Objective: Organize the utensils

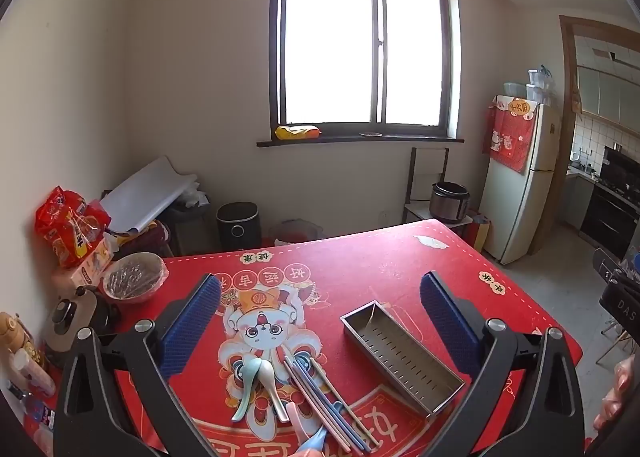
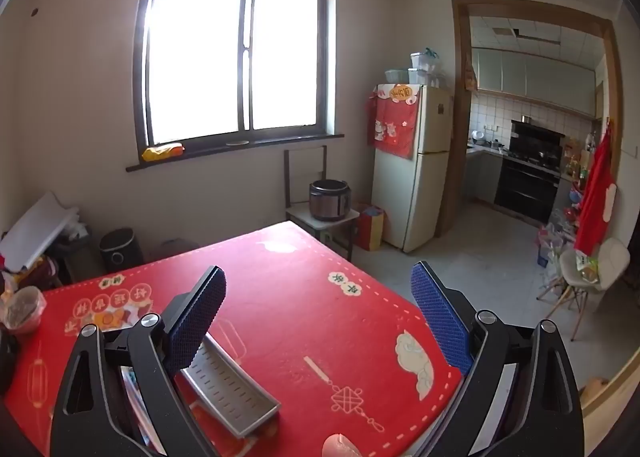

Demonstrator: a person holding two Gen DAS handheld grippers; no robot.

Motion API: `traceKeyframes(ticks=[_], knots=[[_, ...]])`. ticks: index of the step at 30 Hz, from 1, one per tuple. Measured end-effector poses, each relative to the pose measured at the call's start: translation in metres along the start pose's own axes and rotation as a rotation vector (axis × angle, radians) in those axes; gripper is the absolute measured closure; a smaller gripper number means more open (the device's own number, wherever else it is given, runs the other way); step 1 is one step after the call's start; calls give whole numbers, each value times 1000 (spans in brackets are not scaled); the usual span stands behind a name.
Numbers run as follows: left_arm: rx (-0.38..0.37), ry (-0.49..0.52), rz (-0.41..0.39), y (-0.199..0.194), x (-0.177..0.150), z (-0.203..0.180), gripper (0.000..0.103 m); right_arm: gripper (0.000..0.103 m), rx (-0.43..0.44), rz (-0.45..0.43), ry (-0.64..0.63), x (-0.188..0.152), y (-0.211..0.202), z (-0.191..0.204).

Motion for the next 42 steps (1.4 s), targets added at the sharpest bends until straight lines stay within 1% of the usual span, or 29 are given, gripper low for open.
traceKeyframes(ticks=[7,10,12,15,42], knots=[[11,2,-5,-2,1,0,5,12,1,0,-7,1,-1,0],[10,-5,3,3,-4,6,5,12,1,-1,-11,0,-2,1],[10,-1,-6,1,-5,7,5,12,3,-1,-13,-1,3,8],[7,-8,3,2,-6,10,5,12,2,1,-12,2,6,10],[3,-2,11,6,-6,7,5,12,7,21,-23,0,9,15]])
Point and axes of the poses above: each gripper's, at about its wrist camera, not at the fingertips, and y roughly the way its jaws point, z to its left, x to its top, the point moved 3 cm from there along y, roughly the way its jaws point, and after that the axes turned 15 degrees about -x, right-handed, at the moved point
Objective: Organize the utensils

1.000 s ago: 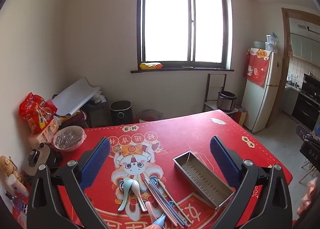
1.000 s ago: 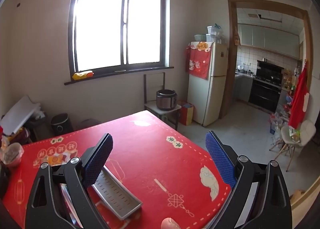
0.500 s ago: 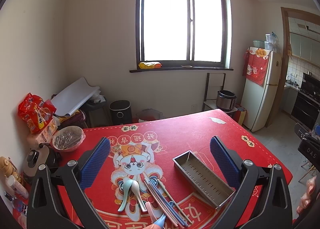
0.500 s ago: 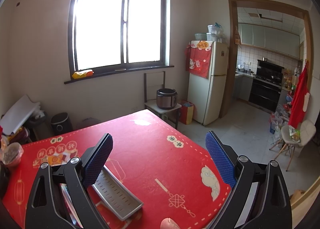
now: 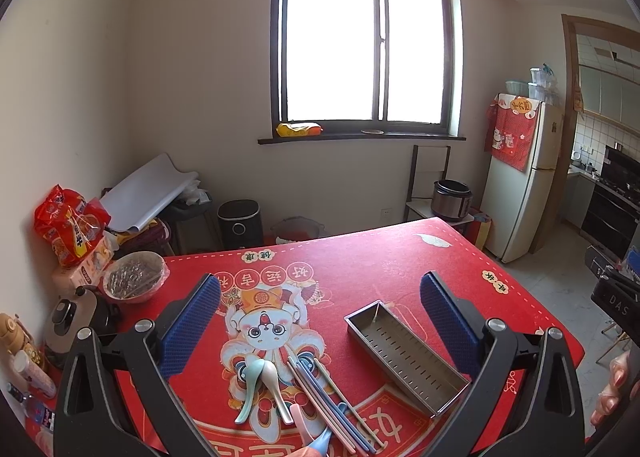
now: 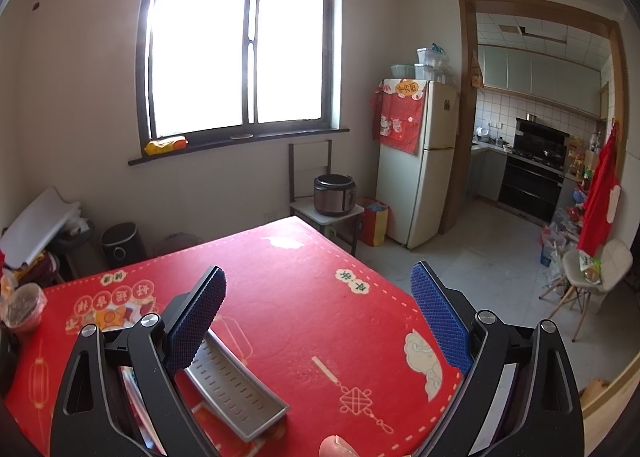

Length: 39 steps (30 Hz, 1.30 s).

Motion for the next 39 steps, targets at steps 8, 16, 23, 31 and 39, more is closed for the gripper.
traceKeyframes(ticks=[8,16,23,31,39], knots=[[-1,-2,2,1,1,0,5,12,-2,1,-1,-1,1,0],[-5,-9,4,3,-1,0,5,12,-1,3,-2,-2,1,0],[-9,-15,3,1,1,2,5,12,-3,3,-4,-3,0,1],[-11,-15,4,1,2,1,5,12,-3,4,-6,-2,0,0],[-10,-16,3,0,2,1,5,12,0,6,-9,-1,0,0]])
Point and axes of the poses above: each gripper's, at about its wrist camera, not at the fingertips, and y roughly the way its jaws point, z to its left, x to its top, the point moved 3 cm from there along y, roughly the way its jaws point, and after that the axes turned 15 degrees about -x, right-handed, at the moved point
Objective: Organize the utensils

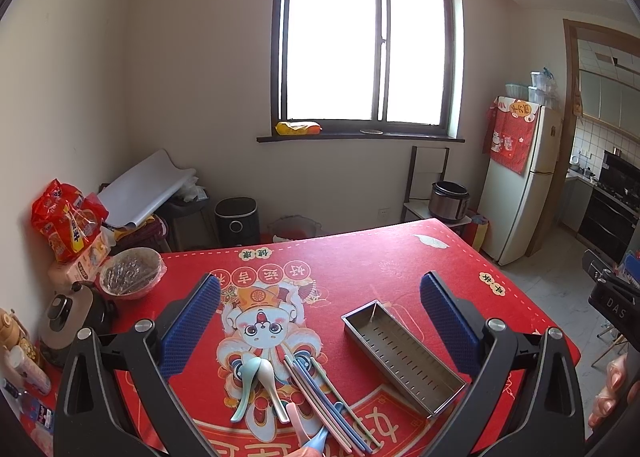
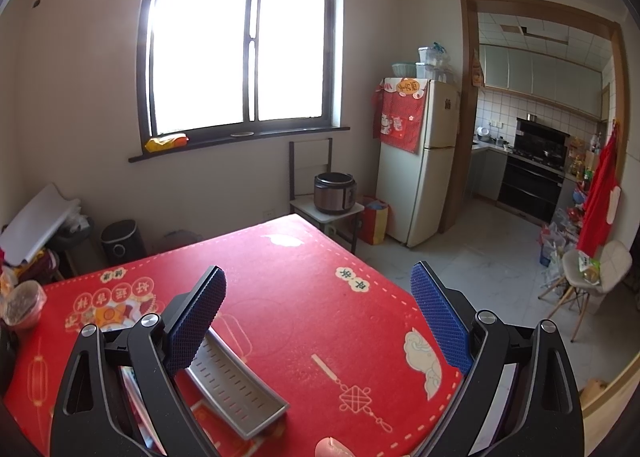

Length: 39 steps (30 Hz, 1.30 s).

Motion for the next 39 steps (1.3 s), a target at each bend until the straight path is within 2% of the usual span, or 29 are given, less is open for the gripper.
traceKeyframes(ticks=[13,19,27,32,39], knots=[[2,-1,10,-1,-1,-1,5,12,7,18,-2,-2,5,1],[22,-11,42,5,-8,0,5,12,56,59,-16,-9,15,9],[138,-36,119,19,-22,10,5,12,239,157,-62,-30,40,39],[234,-89,141,21,-29,22,5,12,381,239,-91,-39,61,61],[355,-161,157,21,-37,31,5,13,543,291,-200,-45,80,98]])
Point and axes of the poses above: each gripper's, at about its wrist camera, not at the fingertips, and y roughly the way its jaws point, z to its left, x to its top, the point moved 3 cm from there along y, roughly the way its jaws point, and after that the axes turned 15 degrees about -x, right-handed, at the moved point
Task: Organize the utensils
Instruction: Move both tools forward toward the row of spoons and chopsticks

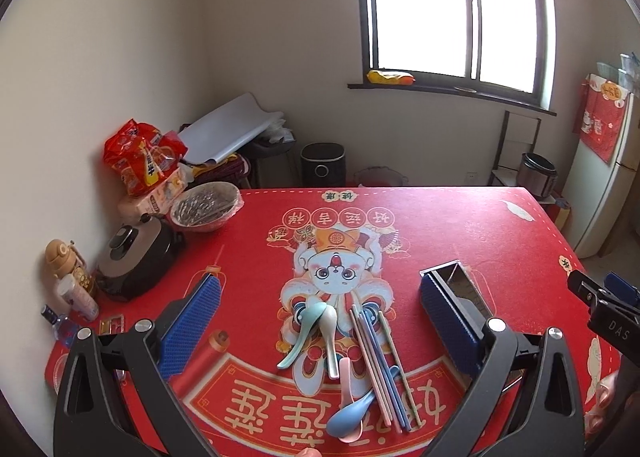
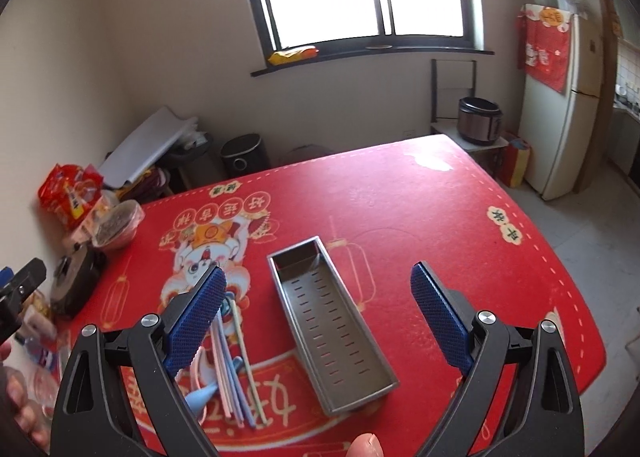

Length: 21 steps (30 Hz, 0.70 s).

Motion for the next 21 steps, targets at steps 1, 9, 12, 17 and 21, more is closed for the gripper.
traceKeyframes(ticks=[1,9,12,17,21], knots=[[13,-8,2,0,-1,0,5,13,22,13,-19,1,5,3],[106,-79,29,13,-7,-3,5,13,192,77,-145,11,48,23],[132,-120,52,22,-15,-1,5,13,251,60,-212,10,59,36],[176,-189,116,34,-40,15,5,13,352,47,-335,-6,72,64],[186,-210,157,42,-60,34,5,13,402,111,-411,-25,79,87]])
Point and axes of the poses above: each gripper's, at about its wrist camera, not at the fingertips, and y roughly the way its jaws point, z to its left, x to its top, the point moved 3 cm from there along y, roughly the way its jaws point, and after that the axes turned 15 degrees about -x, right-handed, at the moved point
